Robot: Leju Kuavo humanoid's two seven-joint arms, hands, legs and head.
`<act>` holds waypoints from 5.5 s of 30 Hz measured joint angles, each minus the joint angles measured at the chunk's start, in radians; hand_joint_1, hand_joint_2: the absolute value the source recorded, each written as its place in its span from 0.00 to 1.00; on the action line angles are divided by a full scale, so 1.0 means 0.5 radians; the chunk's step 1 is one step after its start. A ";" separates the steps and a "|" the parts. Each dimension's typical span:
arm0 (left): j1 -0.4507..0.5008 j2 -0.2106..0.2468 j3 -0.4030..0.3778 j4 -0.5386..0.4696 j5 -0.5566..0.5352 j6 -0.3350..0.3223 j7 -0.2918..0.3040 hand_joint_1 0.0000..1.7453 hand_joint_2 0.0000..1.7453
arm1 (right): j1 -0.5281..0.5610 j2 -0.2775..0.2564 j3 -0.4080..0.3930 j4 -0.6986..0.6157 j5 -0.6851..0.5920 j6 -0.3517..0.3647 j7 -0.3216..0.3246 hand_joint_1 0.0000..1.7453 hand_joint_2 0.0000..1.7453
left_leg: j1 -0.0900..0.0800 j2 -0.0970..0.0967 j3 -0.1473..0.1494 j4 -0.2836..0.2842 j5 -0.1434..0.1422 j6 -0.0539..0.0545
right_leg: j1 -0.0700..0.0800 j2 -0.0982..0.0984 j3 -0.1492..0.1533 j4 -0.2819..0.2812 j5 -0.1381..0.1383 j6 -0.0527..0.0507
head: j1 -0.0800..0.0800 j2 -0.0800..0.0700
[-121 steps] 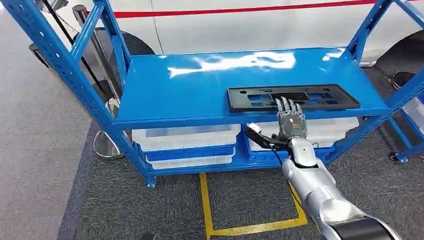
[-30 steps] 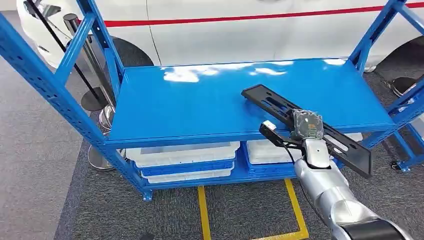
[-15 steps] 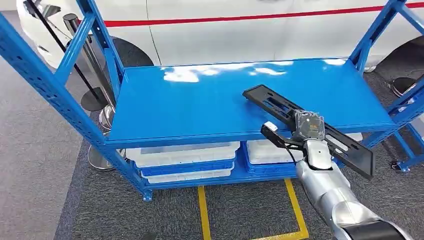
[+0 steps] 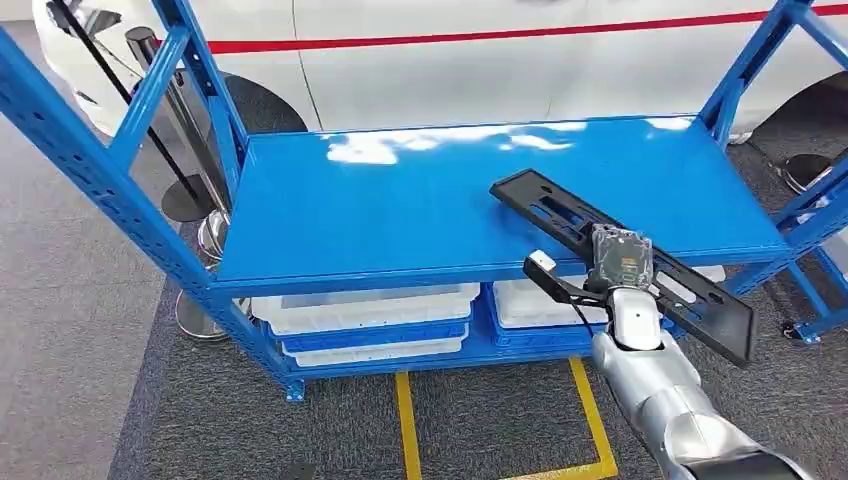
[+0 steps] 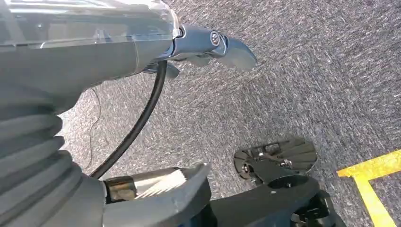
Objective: Take the parts from the cabinet and place them on the table.
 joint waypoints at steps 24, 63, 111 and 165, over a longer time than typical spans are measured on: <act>-0.002 -0.011 0.009 0.000 0.000 0.021 0.002 0.00 1.00 | 0.220 -0.006 0.331 -0.733 0.091 -0.011 0.182 1.00 1.00 | 0.000 0.002 -0.001 -0.002 0.000 0.000 | 0.000 0.002 -0.005 0.003 -0.001 0.000 | 0.000 0.000; -0.002 -0.013 0.018 0.000 -0.024 -0.013 0.008 0.00 1.00 | 0.217 -0.106 0.676 -0.947 0.091 -0.011 0.343 1.00 1.00 | 0.015 0.005 0.018 -0.045 0.030 0.048 | 0.003 0.003 0.011 -0.016 0.005 0.035 | 0.000 0.000; -0.007 -0.004 0.029 0.001 -0.028 -0.001 0.037 0.00 1.00 | 0.176 -0.073 0.660 -0.859 0.091 -0.018 0.159 1.00 1.00 | 0.003 0.013 -0.136 0.154 -0.118 -0.034 | -0.018 -0.015 0.024 -0.012 0.007 -0.075 | 0.001 0.000; -0.017 -0.003 0.057 0.001 -0.026 0.011 0.025 0.00 1.00 | 0.140 -0.019 0.486 -0.811 0.091 -0.021 0.095 1.00 1.00 | 0.000 0.003 -0.070 0.002 0.060 0.049 | -0.013 -0.001 0.017 0.225 -0.024 -0.002 | 0.002 0.000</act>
